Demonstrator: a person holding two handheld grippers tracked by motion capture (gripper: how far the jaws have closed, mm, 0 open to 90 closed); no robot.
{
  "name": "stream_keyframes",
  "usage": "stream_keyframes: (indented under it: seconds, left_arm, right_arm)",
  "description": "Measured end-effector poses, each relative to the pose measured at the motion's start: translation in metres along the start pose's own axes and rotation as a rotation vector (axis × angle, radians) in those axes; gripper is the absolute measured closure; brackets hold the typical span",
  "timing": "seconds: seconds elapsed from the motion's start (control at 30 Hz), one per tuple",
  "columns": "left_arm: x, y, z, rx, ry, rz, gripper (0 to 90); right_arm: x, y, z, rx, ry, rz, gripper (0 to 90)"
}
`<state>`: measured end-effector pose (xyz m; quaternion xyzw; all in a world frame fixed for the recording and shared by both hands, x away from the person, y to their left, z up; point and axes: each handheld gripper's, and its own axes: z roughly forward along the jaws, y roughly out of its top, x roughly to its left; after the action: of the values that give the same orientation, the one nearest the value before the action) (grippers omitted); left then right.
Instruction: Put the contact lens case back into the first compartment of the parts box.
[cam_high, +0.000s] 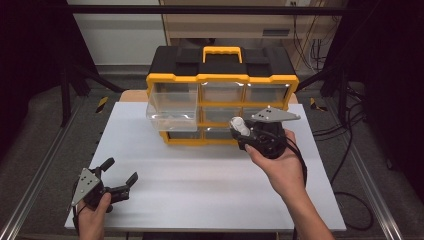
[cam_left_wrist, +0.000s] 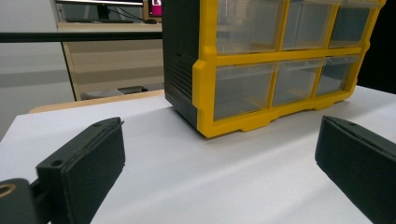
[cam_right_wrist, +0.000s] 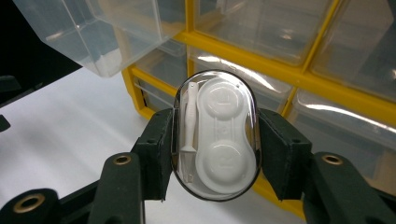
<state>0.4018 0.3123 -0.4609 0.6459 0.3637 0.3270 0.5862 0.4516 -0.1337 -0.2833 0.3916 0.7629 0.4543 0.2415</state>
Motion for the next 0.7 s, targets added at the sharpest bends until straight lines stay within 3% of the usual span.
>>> stream_keyframes:
  seconds: [0.47,0.7]
  left_arm:
    - [-0.006,-0.001,0.004,0.018,-0.013,0.021,1.2]
    - [-0.005,-0.001,0.004,0.021,-0.009,0.02,1.2]
  right_arm:
    - [0.007,0.036,-0.006,-0.025,0.012,-0.029,49.1]
    - [0.006,0.065,-0.007,-0.053,0.014,-0.039,49.1]
